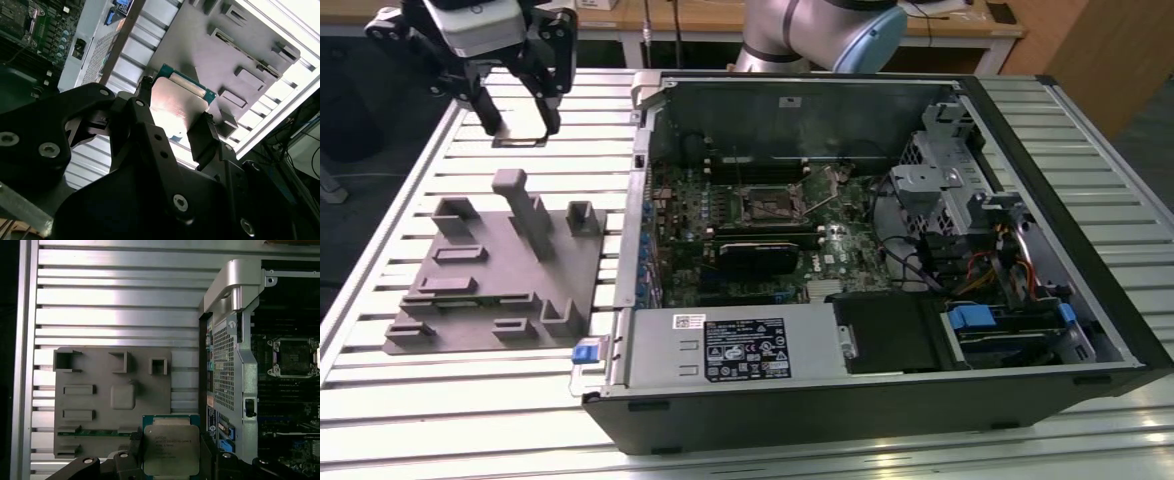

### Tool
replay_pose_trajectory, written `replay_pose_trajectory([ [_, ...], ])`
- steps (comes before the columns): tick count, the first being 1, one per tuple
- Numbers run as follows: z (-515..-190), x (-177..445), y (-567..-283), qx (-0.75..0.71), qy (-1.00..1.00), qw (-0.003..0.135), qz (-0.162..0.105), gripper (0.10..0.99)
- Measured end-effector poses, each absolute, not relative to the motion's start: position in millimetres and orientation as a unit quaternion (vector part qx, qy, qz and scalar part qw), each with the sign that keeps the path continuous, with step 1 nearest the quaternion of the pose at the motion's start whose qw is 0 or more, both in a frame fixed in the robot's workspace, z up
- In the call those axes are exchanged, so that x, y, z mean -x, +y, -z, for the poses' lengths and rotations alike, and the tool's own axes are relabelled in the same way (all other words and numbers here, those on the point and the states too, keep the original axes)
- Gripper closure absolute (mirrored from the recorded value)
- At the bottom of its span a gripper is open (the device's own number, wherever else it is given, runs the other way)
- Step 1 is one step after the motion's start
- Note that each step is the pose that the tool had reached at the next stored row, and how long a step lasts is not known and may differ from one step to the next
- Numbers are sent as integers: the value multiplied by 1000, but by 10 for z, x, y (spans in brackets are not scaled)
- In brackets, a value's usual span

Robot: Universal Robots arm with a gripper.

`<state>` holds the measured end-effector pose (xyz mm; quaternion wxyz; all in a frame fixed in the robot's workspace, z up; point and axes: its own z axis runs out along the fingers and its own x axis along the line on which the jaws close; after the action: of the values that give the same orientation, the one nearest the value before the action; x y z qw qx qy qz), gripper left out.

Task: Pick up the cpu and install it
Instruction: 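Pick up the cpu and move it towards the insertion slot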

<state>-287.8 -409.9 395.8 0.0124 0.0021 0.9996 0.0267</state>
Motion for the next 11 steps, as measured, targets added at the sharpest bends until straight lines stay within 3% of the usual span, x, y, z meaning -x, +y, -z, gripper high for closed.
replay_pose_trajectory([
  [11, -3958, 2736, -4099, -2, 1000, 12, -27, 545],
])
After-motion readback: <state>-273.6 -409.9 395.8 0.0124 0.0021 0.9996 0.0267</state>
